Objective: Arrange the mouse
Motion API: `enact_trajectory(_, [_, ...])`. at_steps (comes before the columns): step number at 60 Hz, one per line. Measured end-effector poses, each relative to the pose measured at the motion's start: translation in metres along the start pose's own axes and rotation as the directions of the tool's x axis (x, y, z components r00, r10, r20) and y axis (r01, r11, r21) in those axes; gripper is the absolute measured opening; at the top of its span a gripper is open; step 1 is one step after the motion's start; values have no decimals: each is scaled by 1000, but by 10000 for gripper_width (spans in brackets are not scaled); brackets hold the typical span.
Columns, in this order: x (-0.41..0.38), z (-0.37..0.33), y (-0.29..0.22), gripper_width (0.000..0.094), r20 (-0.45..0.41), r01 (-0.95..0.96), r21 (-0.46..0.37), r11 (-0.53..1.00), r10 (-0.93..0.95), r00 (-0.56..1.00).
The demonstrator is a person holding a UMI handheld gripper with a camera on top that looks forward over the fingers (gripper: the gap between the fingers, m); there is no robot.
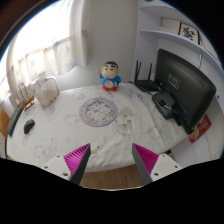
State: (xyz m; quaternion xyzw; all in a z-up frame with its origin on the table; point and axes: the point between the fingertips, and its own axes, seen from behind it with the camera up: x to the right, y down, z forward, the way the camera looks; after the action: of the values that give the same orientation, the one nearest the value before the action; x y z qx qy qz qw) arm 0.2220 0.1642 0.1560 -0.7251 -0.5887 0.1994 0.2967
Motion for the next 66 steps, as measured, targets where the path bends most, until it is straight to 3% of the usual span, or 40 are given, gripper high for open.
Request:
enact_trajectory(18, [-77, 6, 8, 861, 39, 33, 10, 999, -33, 999])
enact_trajectory(38, [-259, -25, 31, 861, 141, 124, 29, 992, -127, 982])
enact_trajectory(53, [-409, -58, 55, 859, 232, 129, 100, 987, -149, 961])
enact_trajectory(66, [-487, -36, 78, 857, 225, 155, 150, 976, -186, 956])
